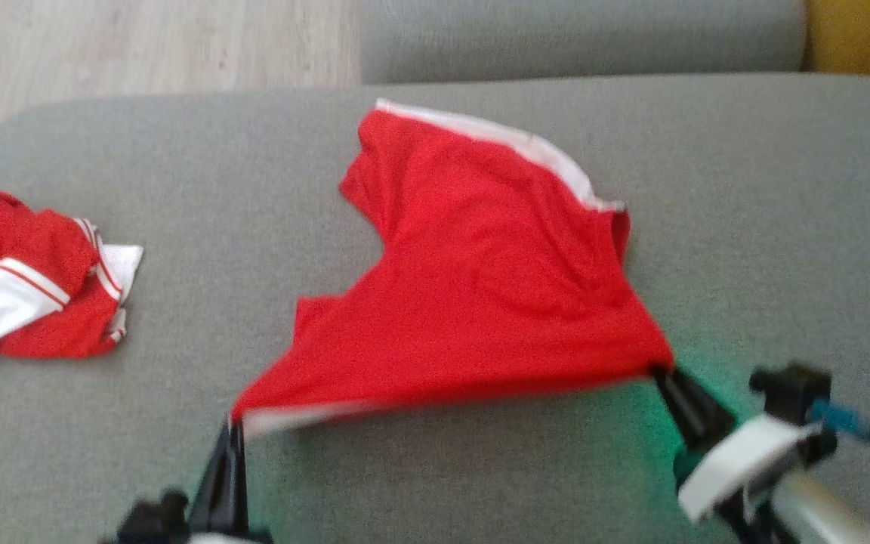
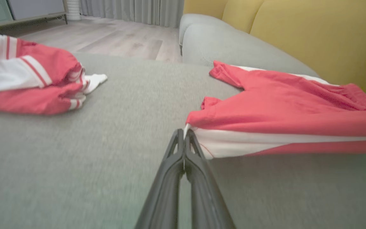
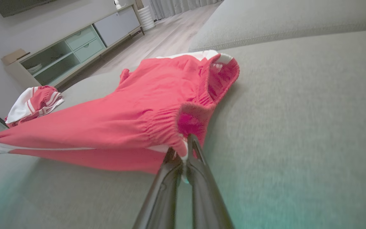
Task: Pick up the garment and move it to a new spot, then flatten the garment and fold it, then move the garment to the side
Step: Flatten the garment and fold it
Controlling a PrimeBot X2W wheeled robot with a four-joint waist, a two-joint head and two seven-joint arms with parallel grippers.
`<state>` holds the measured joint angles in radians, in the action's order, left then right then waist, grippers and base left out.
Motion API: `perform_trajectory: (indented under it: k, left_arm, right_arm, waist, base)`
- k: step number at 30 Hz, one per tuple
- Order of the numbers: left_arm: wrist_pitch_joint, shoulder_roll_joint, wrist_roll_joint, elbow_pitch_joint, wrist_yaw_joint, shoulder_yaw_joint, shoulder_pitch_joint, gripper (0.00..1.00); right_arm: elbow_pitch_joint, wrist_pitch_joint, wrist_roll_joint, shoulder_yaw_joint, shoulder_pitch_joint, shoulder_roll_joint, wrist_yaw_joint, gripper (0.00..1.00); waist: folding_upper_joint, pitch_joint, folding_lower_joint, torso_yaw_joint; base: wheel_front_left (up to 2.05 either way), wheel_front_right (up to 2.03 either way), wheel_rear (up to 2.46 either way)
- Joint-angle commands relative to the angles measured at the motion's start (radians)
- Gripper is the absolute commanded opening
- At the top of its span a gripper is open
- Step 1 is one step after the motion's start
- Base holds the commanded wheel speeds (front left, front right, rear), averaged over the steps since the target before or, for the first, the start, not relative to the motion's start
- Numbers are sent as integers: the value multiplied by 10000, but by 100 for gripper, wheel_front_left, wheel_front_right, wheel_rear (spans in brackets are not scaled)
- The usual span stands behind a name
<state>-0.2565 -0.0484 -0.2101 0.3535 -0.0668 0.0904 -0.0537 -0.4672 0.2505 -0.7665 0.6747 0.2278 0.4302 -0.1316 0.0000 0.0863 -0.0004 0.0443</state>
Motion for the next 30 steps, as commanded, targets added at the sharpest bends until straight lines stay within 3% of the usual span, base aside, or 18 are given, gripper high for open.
perform_trajectory:
  k: [1, 7, 12, 16, 20, 25, 30]
  left_arm:
    - [-52, -90, 65, -255, 10, -535, -30, 0]
    - [-52, -38, 455, -652, -200, -556, -1185, 0]
    - [-52, -31, 619, -1266, -350, -747, -589, 0]
    - [-53, -424, 1018, -1154, -547, -303, 1223, 0]
    - [-43, -1198, 1124, 95, -626, 662, 3639, 0]
    - [476, -2144, 136, 1621, -635, 2634, 6690, 0]
    - [863, -2787, -948, 2766, -636, 3892, 8848, 0]
  right_arm:
    - [230, 111, -83, -28, -43, 273, 9, 0]
    - [731, 111, -454, 442, -1341, 628, 9, 0]
    - [1420, 112, -1079, 413, -1210, 572, 9, 0]
    - [1844, 111, -1987, 265, -449, 325, 9, 0]
    - [2022, -232, -3346, 365, 585, 70, 9, 0]
    - [1952, -453, -4645, 366, 1710, -213, 9, 0]
    - [1775, -246, -5359, 353, 2486, -525, 9, 0]
  waist:
    - [0, -354, 4, -14]
    - [0, -763, 4, 10]
    - [0, -464, 4, -129]
    - [0, 190, 4, -319]
    - [0, 977, 4, -631]
    - [0, 1965, 4, -1036]
    - [0, 2761, 4, -1466]
  base:
    - [0, 0, 0]
    - [0, 0, 0]
    - [0, 0, 0]
    - [0, 0, 0]
    - [0, 0, 0]
    - [0, 0, 0]
    - [0, 0, 0]
